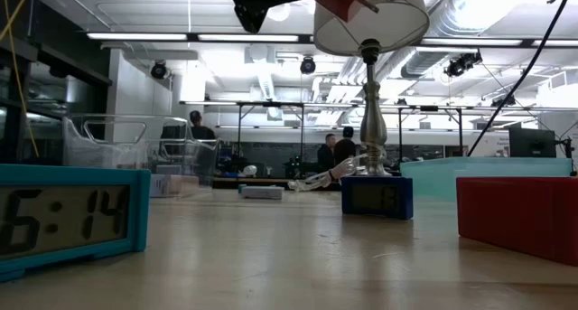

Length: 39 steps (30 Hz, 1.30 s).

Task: Pick & Place Office items
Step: Put the red charger adapter into the transparent bin

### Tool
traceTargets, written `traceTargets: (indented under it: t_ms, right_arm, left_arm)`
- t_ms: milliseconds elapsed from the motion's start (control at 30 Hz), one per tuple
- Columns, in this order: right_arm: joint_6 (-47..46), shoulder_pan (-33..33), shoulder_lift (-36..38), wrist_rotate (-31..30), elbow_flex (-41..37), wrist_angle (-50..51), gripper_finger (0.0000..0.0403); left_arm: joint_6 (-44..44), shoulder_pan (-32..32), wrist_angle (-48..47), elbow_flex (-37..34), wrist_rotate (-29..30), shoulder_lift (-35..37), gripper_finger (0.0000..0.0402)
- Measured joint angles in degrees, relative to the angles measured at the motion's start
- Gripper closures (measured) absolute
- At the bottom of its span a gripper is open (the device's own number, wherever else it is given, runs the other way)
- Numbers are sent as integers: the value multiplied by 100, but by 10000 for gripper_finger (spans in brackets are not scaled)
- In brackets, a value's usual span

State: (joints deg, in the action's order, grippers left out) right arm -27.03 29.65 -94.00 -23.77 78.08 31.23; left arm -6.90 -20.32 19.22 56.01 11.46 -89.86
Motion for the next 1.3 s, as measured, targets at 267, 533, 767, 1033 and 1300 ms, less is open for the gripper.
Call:
traceTargets:
  t_ms: [267,533,767,1033,1300]
  right_arm:
    - [-2,4,0,15,0,21,217]
    - [26,-9,32,132,0,376,214]
    - [-32,-52,306,428,0,883,214]
    - [-433,-39,413,487,7,1891,214]
    - [-472,-39,413,629,7,1956,214]
  left_arm:
    - [-50,2,-28,0,-7,0,281]
    - [-53,-7,-105,0,-15,0,281]
    - [-97,-9,-151,-2,-22,0,281]
    - [-325,-9,-337,-4,-24,0,281]
    - [-432,-11,-487,-4,-33,50,281]
